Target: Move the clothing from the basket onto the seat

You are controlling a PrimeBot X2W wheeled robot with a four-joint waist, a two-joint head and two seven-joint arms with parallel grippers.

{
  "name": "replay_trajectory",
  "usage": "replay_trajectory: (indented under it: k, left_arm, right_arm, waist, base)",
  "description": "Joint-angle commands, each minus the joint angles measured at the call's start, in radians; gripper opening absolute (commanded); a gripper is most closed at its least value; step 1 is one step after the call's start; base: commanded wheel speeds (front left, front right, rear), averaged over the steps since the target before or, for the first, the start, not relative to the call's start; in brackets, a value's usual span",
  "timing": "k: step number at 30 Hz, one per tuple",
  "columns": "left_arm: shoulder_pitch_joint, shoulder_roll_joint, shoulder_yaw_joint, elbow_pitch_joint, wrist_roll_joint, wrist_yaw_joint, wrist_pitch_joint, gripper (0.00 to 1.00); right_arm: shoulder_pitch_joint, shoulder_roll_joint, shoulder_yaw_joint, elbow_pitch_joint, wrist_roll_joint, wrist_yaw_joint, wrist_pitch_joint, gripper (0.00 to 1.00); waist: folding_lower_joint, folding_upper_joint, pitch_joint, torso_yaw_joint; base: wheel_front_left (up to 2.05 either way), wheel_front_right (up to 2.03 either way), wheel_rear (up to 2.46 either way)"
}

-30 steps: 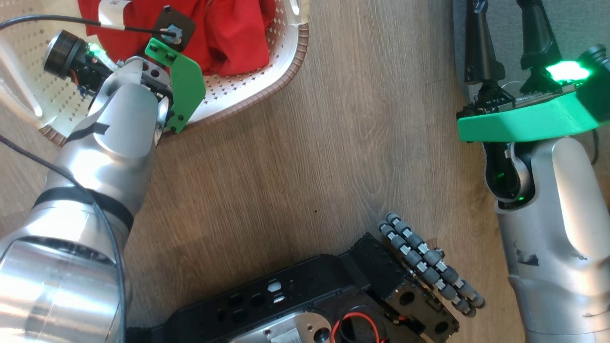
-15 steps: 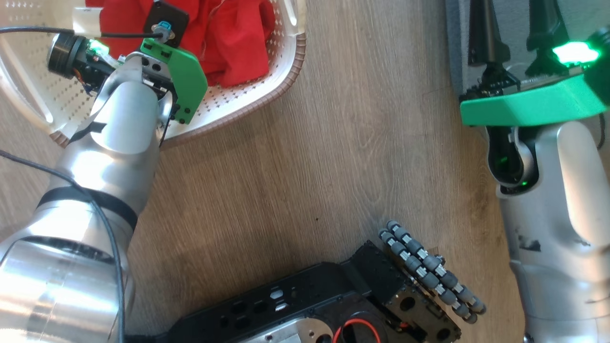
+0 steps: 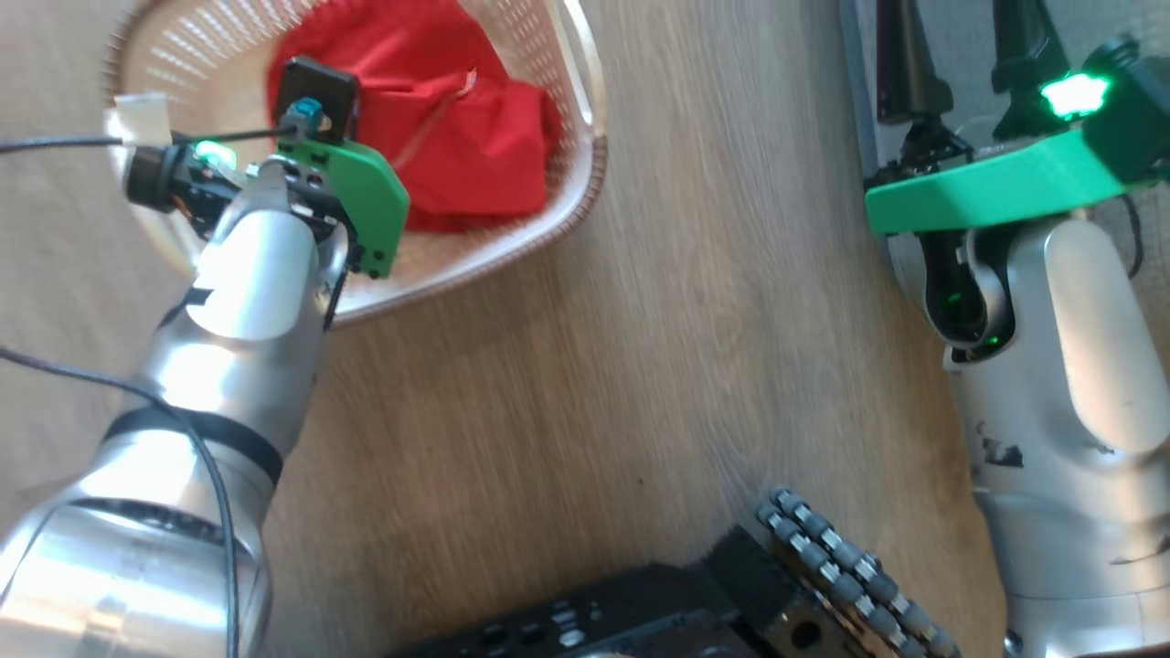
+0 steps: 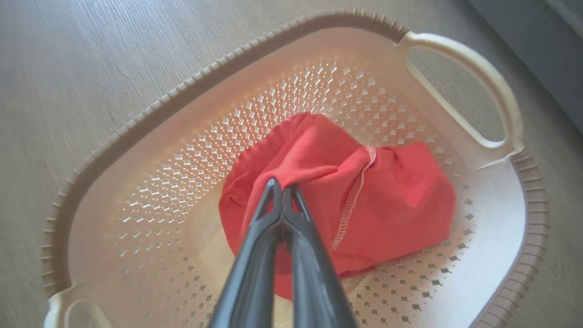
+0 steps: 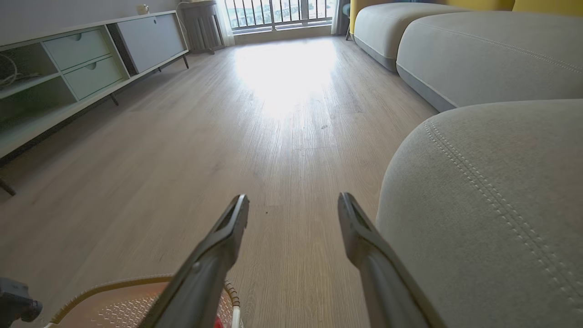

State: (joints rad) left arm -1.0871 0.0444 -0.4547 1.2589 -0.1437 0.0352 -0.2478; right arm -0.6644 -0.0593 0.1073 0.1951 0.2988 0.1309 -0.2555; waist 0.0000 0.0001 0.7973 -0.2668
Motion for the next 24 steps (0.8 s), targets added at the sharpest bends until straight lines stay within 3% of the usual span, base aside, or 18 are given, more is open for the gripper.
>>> replay_trajectory:
  k: [1, 24]
  left_arm:
    - [0.028, 0.008, 0.016, -0.046, -0.014, -0.007, -0.013, 0.00]
    - [0.294, 0.006, 0.063, -0.442, -0.146, -0.004, -0.014, 0.00]
  right_arm:
    - [0.042, -0.009, 0.008, -0.016, -0.005, 0.000, -0.006, 1.00]
    - [0.165, -0.052, 0.072, 0.128, 0.003, 0.000, -0.006, 1.00]
  waist:
    - [0.0000, -0.0001, -0.075, 0.053]
    - [0.0000, -0.0001, -0.466, 0.187]
  base:
    - [0.00, 0.00, 0.00]
    - [0.00, 0.00, 0.00]
